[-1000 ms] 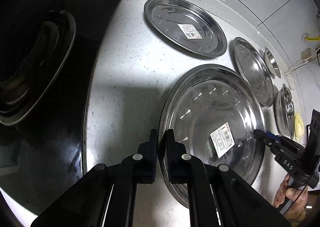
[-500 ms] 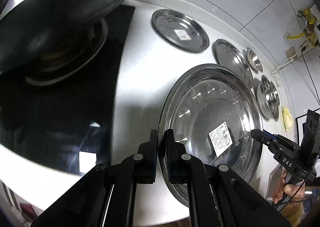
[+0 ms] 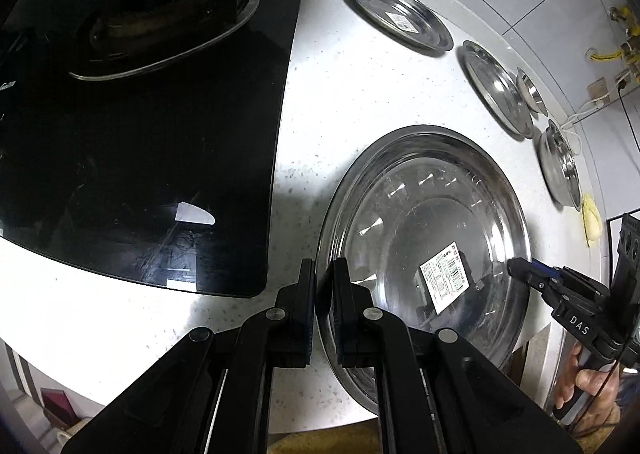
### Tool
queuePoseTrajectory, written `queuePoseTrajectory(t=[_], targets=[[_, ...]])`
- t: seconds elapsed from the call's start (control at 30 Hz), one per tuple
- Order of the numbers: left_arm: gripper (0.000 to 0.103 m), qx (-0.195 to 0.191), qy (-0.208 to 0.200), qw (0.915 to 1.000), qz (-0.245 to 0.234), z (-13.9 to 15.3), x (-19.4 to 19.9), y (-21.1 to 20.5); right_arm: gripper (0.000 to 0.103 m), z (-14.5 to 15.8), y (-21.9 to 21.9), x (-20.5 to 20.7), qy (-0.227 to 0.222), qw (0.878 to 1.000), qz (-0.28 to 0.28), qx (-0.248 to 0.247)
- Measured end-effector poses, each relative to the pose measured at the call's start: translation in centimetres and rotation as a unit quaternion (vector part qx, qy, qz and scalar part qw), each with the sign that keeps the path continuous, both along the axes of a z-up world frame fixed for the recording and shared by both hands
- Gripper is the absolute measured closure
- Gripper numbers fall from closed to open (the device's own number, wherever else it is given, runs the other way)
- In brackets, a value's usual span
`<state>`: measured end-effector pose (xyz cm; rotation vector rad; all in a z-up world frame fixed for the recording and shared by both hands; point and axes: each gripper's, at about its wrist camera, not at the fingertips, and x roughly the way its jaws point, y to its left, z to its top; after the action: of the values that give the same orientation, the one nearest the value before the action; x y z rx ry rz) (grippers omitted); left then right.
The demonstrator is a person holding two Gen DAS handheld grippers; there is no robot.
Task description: Organize plates and bowls
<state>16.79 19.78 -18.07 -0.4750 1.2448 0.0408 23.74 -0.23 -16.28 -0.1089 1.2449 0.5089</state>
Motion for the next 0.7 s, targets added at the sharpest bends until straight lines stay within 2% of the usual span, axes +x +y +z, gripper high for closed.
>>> queuePoseTrajectory(t=[0.23, 0.33, 0.43, 0.57, 0.7], targets=[[0.097, 0.01, -0.009, 0.9999, 0.005, -0.4, -0.1, -0.1, 0.091, -0.8, 0.0, 0.1, 0.004, 1.0, -0.001, -0.004], [0.096, 0.038, -0.027, 0.9989, 0.005, 0.2, -0.4, -0.4, 0.09, -0.8, -0.1, -0.1, 0.006, 1.0, -0.004, 0.005], [0.089, 0.043, -0.033, 0.9984, 0.018, 0.4, -0.8, 0.2, 0.09, -0.4, -0.4, 0.0, 0.002, 1.0, -0.006, 0.016], [0.082, 0.078, -0.047, 0.9955, 0.025, 1.6, -1.3, 0.4, 0.09, 0.2, -1.3, 0.2, 0.002, 1.0, -0.011, 0.028], [0.076, 0.082, -0.054, 0.9944, 0.04, 3.0, -1.8, 0.6, 0.09, 1.1, -2.7, 0.4, -0.002, 0.999, -0.017, 0.044]])
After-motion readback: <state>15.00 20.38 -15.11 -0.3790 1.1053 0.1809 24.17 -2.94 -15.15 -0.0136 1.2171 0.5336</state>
